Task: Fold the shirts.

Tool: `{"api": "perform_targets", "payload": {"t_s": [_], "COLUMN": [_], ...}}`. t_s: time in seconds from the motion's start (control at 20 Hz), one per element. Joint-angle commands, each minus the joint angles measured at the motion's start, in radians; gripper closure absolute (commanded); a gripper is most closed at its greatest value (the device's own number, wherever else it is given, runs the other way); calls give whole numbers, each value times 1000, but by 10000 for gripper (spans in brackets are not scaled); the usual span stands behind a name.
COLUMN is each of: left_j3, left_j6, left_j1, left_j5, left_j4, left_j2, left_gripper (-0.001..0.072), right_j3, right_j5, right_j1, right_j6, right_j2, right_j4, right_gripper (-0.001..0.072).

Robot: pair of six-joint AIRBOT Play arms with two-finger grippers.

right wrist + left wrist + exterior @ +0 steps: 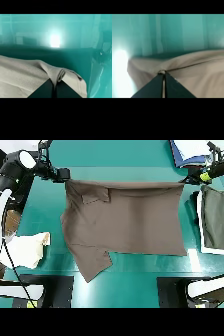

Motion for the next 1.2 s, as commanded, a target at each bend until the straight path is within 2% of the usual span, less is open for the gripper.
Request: {"api": "perform_targets", "payload": {"t_s": [0.0,0.1,0.3,0.45,0.5,0.55,0.6,0.8,1.15], "left_j3": [-7,-72,-240,-304,-305,-305,-305,-369,-957], "left_j6": [57,74,74,52,45,44,39,39,-98], "left_j1": [22,22,22,22,22,22,22,22,18], "left_j5": [-234,-256,-184,-145,-143,-143,-151,-214,-210], "left_j4": [0,-32,-151,-152,-151,-156,-156,-82,-103], "left_j2": [-8,-8,-8,-8,-8,-5,3,171,657], "left_gripper": [682,682,681,679,542,257,218,227,227], "right_j3": [-77,-204,-392,-472,-484,-485,-477,-476,-475], "right_j5": [20,-5,-56,-63,-59,-47,-22,44,54], "right_j1": [-10,-10,6,8,8,8,2,-44,-80], "right_j6": [-40,-40,-41,-37,-37,-37,-37,-41,-41], "right_j2": [57,104,150,158,158,158,162,280,494], "right_j4": [-46,-51,-50,-41,-42,-42,-42,-47,-43], "right_gripper": [698,698,697,696,664,436,311,311,312]}}
